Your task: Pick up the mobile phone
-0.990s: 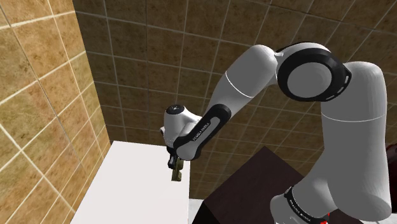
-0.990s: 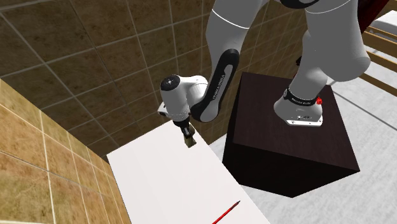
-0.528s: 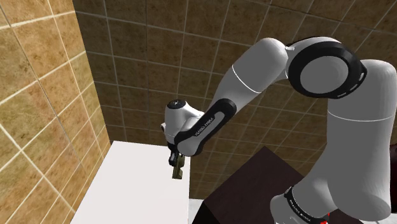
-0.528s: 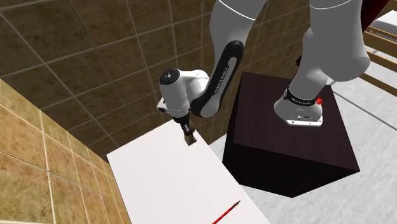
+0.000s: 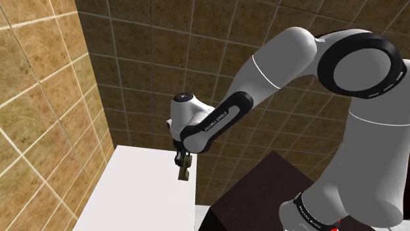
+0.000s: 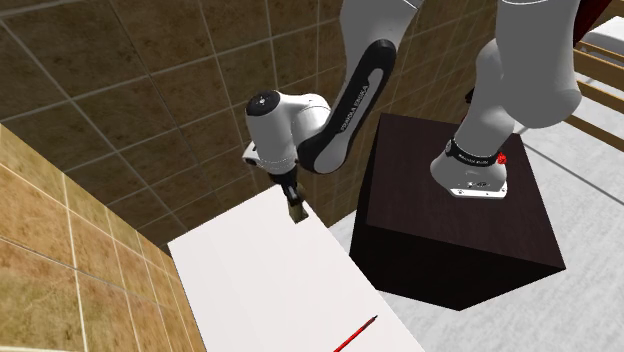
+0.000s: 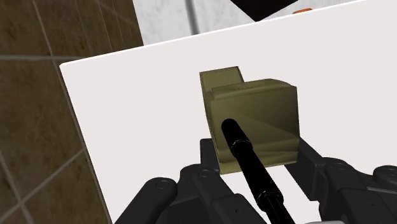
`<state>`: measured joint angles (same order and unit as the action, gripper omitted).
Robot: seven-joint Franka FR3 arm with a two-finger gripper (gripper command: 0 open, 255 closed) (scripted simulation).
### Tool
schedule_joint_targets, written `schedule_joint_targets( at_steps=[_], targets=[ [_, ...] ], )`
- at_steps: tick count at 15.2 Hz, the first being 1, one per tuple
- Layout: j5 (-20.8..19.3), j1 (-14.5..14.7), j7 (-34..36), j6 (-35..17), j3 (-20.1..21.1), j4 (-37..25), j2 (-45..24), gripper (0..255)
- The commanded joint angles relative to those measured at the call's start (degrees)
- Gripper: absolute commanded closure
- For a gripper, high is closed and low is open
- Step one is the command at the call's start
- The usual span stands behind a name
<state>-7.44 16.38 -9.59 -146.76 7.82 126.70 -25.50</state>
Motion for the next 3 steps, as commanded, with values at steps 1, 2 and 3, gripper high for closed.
schedule_joint_targets(
  at_steps=[1, 2, 3],
  targets=[
    [0.4, -0.2, -0.3, 1.2, 0.3, 0.2, 1.5, 255],
    [0.4, -0.2, -0.3, 1.3, 0.3, 0.3, 1.6, 255],
    [0.4, -0.2, -0.3, 1.3, 0.3, 0.3, 1.6, 255]
  ],
)
